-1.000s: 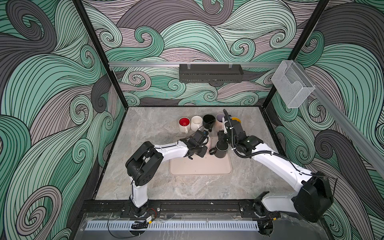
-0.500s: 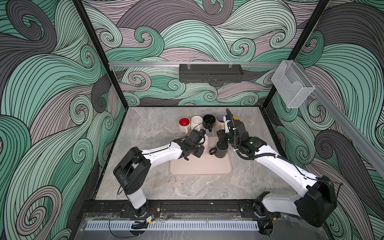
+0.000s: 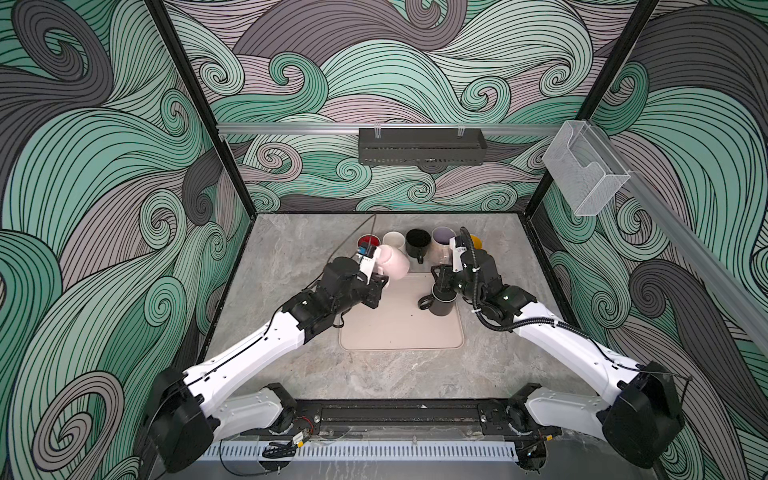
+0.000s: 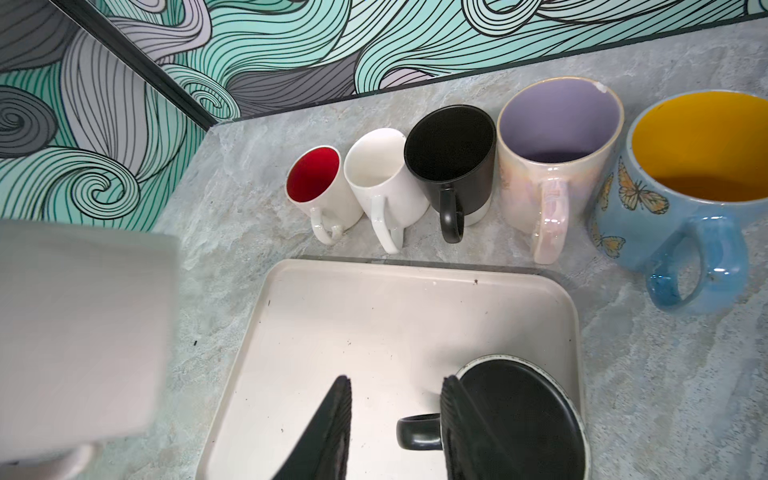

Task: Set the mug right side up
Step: 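Lift the pink mug off the tray with the left gripper while the right approaches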

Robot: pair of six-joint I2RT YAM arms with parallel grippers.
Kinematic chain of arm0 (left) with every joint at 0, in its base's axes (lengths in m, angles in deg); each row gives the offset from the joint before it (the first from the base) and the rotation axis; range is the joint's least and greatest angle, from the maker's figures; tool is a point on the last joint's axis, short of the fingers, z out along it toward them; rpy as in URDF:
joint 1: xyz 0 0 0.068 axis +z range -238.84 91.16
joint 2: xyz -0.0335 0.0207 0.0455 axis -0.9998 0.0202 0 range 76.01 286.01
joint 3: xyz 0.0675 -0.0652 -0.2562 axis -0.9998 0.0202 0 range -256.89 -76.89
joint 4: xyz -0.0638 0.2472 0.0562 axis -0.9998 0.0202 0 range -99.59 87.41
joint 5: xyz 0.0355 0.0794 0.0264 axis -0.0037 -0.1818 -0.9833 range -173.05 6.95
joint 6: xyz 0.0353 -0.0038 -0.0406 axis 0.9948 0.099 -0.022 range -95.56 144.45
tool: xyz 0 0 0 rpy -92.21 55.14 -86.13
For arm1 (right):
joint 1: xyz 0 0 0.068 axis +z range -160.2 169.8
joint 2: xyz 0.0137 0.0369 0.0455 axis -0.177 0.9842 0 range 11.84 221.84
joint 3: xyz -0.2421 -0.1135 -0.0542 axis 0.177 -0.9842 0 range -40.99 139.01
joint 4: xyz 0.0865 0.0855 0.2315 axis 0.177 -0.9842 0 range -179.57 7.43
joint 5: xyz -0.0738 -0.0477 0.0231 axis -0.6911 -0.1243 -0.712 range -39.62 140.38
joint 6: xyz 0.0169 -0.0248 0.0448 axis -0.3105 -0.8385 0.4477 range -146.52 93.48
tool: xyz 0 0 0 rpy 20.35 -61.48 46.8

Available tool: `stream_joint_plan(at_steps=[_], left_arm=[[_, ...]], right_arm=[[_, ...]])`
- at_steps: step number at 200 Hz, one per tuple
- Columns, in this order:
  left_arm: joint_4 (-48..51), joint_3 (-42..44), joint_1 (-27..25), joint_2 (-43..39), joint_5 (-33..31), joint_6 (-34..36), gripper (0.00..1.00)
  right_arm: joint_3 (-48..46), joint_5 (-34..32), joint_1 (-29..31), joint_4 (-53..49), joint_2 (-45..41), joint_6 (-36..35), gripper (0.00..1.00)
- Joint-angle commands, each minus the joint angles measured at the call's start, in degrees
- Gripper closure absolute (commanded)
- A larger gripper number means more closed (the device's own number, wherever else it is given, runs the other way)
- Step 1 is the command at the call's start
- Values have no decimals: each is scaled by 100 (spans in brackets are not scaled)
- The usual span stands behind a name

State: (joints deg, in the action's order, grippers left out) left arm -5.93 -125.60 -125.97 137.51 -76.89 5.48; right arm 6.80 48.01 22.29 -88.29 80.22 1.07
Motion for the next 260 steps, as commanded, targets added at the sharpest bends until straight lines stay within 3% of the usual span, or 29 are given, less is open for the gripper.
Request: stream_joint_plan(at_steps=[1,28,70,100,121,174,194,208,223,260], left_arm=[[-1610,286,560,-559,1235,-1167,100],[-2902,659,1077,-686,2083,-2325,100],[-5829,1104,1457,26,2988,-4238,100],[-7218,1098,1489,678,3257,-5011,100],[-7763,1016,1487,1046,3493,-5327,100],[-7018,1108,1476,1040,3556,-4788,100],[-5841,997,1447,847,3583,-4106,100],[-4523,807,1318,752,3498,-3221,100],[-3800,718,1141,828,3392,-2563,100],[-4047,866,889,1524,3342,-2197,100]], right_arm=[[-423,415,-44,1002,-304,470,63],[-813,907,-50,1683,-472,774,63],[-1115,2064,-59,2747,-550,1383,62],[-1219,2881,-59,3872,-417,2144,51],[-1196,3239,-59,4530,-248,2600,50],[-1005,3325,-59,4356,26,2565,50],[-868,3157,-67,3772,89,2400,53],[-833,2913,-72,3269,33,2117,54],[-839,2652,-83,2892,-41,1926,56],[-836,2469,-102,2476,-279,1674,56]])
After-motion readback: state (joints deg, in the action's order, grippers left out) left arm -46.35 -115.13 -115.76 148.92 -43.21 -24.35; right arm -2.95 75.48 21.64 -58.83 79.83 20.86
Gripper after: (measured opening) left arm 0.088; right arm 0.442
